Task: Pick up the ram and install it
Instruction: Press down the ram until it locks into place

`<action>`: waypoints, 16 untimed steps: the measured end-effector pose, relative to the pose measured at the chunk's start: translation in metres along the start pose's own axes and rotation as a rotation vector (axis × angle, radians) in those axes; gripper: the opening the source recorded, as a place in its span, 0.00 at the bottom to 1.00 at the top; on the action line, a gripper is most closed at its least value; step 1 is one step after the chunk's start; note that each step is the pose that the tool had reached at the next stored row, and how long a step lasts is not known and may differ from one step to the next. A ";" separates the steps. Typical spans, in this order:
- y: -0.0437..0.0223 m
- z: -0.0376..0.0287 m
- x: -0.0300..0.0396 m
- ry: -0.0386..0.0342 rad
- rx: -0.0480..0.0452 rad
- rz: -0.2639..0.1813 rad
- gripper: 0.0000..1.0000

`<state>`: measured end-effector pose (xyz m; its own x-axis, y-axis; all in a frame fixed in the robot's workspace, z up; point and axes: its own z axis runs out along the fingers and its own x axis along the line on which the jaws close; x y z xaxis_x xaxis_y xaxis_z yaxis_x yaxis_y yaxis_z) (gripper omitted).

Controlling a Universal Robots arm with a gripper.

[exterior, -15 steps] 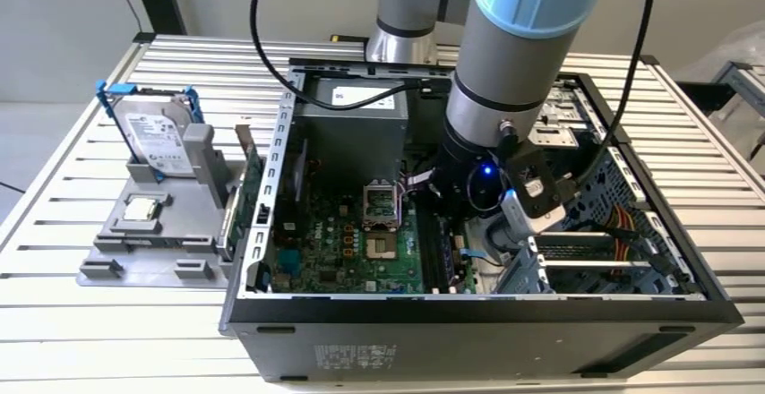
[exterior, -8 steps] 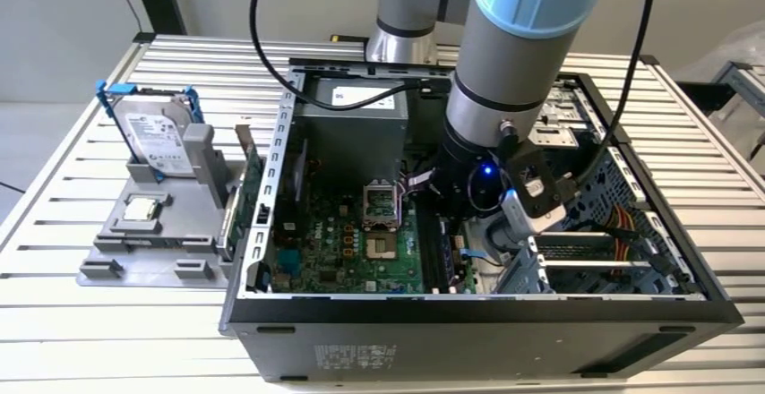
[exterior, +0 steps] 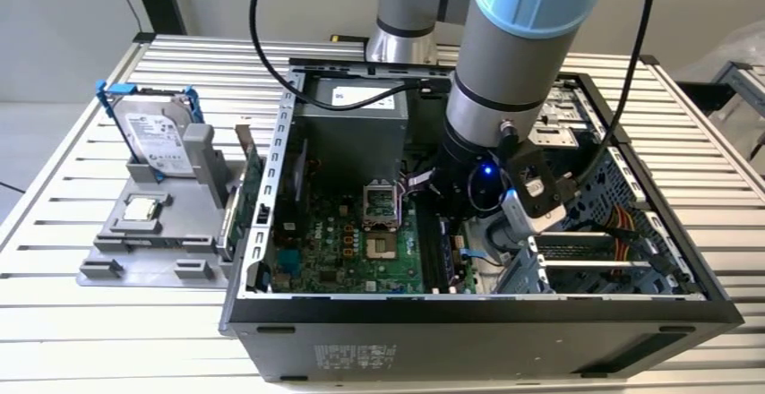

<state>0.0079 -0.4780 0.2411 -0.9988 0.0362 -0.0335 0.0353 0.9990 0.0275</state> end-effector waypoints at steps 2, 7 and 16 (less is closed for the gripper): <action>0.0000 0.0000 0.0000 0.0000 0.0000 0.000 0.00; 0.0000 0.0000 0.0000 0.0004 -0.0004 -0.014 0.00; 0.0000 0.0000 0.0000 0.0023 -0.0027 -0.085 0.00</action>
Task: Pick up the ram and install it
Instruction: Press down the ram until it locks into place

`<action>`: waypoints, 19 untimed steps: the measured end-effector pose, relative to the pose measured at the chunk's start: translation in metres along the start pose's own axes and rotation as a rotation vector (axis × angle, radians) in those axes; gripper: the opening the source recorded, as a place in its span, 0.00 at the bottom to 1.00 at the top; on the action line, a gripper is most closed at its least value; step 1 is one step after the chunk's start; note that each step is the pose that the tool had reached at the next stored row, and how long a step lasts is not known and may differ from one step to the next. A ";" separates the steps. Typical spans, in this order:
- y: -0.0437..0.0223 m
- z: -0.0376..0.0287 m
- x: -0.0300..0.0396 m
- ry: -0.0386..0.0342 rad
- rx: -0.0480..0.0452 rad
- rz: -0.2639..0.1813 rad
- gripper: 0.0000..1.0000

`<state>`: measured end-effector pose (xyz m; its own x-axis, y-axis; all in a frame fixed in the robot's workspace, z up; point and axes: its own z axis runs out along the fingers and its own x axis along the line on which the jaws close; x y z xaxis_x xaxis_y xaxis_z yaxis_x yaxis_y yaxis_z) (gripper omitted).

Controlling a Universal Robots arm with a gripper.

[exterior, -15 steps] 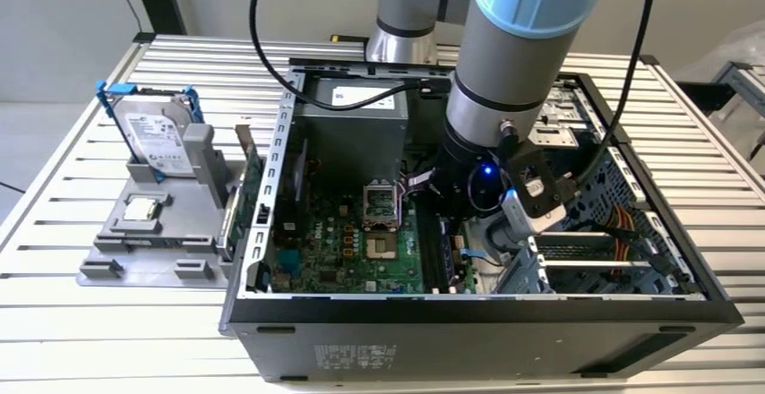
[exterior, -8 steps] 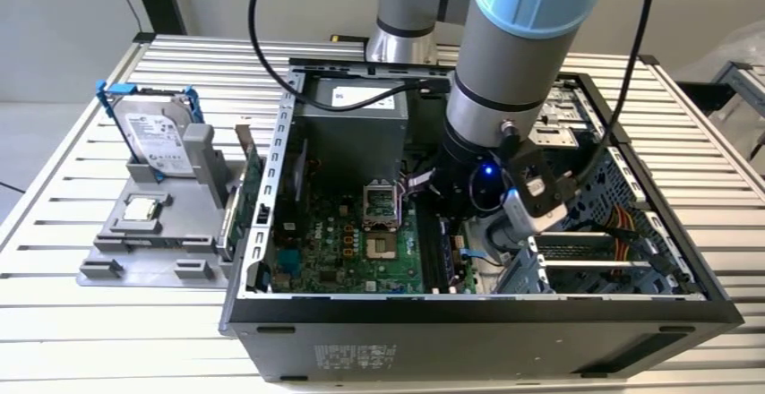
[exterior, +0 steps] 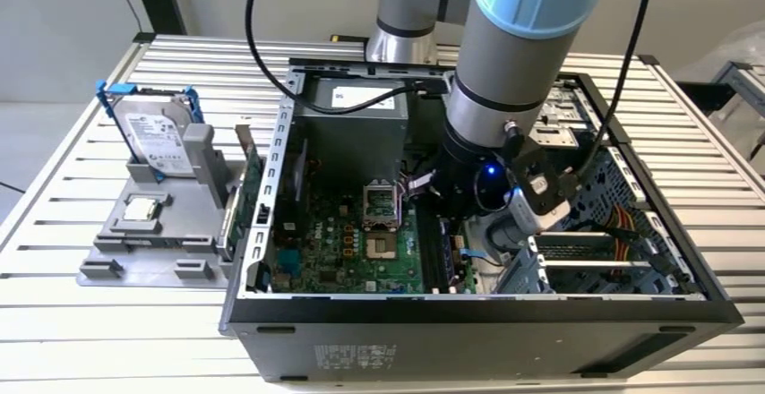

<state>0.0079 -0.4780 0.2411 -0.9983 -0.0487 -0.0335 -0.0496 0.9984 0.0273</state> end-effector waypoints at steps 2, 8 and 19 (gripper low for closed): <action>0.0000 0.0000 0.0000 0.0006 -0.0005 -0.018 0.00; 0.0000 0.0000 0.0000 0.0020 -0.0020 -0.071 0.00; 0.0003 -0.0001 0.0000 0.0068 -0.0065 -0.244 0.00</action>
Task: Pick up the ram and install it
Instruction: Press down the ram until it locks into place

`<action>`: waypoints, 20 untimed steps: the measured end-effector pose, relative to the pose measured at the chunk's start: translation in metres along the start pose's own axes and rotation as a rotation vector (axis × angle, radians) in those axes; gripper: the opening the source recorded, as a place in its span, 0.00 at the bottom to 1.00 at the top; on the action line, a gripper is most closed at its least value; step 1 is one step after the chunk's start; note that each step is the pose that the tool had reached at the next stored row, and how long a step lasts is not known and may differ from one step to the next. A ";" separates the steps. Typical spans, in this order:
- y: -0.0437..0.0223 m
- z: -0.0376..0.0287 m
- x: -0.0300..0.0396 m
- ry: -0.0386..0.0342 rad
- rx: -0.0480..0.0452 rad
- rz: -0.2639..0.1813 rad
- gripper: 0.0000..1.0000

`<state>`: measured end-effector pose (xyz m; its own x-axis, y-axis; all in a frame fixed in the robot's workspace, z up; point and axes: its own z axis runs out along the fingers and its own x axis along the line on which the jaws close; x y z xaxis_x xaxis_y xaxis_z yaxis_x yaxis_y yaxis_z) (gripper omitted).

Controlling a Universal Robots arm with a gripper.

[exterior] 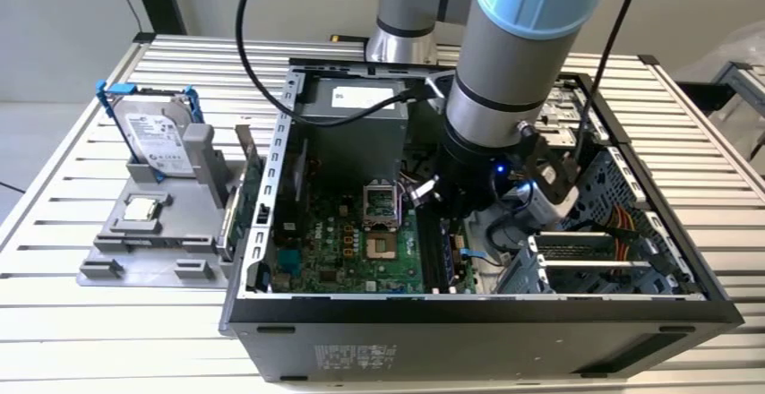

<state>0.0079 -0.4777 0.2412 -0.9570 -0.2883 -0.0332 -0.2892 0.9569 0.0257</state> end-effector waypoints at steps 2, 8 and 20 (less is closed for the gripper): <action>0.0000 0.0001 0.0000 0.0006 -0.0009 -0.023 0.00; 0.0000 0.0001 0.0000 0.0027 -0.0036 -0.105 0.00; 0.0000 0.0000 0.0000 0.0062 -0.0082 -0.244 0.00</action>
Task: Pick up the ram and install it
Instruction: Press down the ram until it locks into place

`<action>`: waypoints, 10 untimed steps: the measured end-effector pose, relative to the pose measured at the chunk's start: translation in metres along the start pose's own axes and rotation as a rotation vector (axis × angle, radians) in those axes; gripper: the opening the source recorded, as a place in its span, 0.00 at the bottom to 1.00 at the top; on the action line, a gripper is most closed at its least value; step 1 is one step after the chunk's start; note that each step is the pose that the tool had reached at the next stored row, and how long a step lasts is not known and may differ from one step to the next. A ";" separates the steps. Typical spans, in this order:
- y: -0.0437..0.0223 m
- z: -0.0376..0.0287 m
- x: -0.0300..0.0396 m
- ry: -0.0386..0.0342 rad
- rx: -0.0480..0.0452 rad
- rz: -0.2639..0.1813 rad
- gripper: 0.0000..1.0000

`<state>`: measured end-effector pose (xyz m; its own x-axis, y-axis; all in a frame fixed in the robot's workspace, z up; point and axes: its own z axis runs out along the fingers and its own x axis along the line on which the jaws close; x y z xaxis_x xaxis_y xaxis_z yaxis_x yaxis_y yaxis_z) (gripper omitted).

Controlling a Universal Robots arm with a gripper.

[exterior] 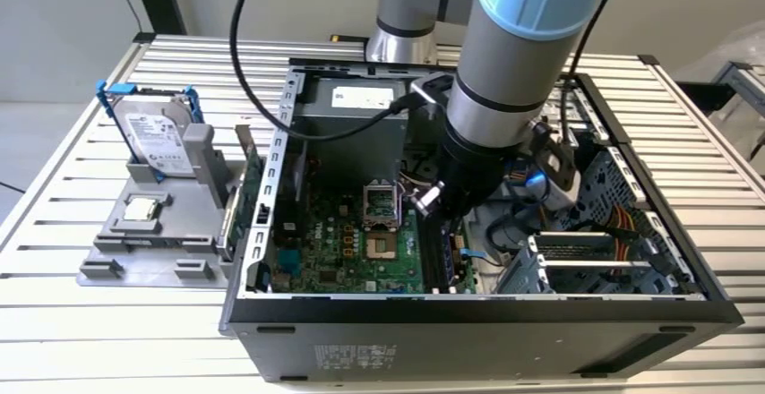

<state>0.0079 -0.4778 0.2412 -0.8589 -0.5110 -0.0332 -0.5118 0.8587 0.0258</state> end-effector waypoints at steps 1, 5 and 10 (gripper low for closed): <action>0.0000 0.0000 0.0000 0.0002 -0.0003 -0.009 0.00; 0.0000 0.0000 0.0000 0.0011 -0.0014 -0.042 0.00; 0.0000 0.0000 0.0000 0.0020 -0.0025 -0.075 0.00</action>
<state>0.0079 -0.4778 0.2411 -0.8181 -0.5741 -0.0332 -0.5749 0.8178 0.0258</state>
